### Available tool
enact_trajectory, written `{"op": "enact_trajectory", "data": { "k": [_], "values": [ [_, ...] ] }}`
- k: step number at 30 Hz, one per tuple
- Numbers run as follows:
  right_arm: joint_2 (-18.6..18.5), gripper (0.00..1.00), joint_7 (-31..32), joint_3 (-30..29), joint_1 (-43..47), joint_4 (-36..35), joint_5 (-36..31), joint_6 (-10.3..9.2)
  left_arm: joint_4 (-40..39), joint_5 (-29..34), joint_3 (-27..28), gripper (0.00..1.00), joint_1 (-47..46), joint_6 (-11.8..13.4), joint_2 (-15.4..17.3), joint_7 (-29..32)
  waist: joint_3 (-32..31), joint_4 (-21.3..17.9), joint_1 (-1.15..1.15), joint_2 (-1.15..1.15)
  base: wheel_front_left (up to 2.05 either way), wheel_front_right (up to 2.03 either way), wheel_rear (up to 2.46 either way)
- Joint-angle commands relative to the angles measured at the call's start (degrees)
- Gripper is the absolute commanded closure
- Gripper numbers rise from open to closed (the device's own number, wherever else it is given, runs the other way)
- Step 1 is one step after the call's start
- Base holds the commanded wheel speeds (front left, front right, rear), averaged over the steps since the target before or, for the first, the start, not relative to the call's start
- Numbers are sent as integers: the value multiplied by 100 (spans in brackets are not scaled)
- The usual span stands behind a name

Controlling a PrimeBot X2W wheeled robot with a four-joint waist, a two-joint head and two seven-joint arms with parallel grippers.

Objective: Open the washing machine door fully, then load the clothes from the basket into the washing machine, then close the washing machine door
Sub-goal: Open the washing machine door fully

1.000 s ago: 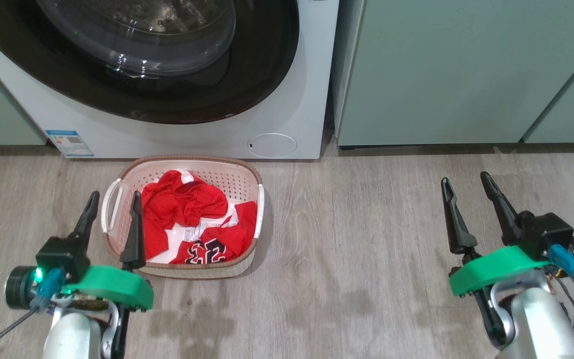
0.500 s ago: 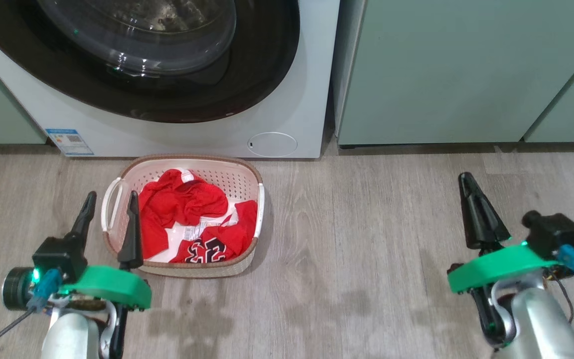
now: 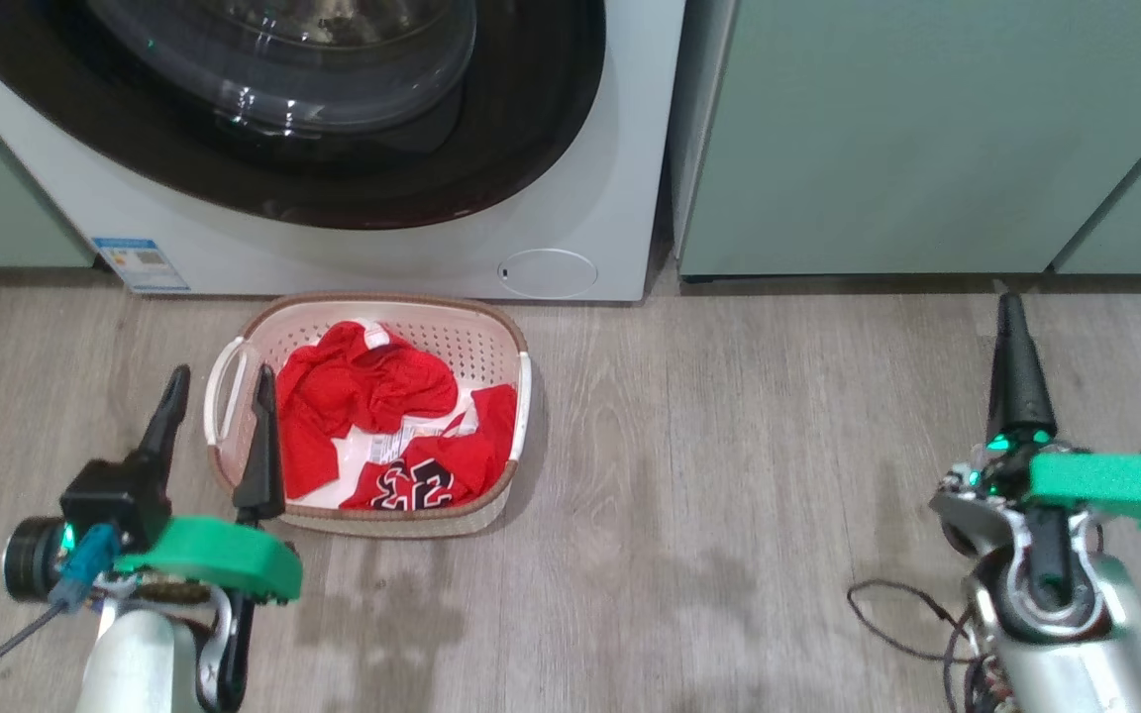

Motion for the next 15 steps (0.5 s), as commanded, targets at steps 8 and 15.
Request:
{"op": "enact_trajectory", "data": {
  "k": [8, 15],
  "values": [
    [-66, 100, 745, -194, -749, 149, 1479, 0, -352, 26, 151, 0, -434, -36, 23, -73, 341, 186, 0, 0, 0, 0, 0],
    [-266, 100, 1175, -58, -1698, 812, 1531, 0, -508, -20, 91, 0, -710, -62, 4, -73, 841, 387, 0, 0, 0, 0, 0]
  ]
}}
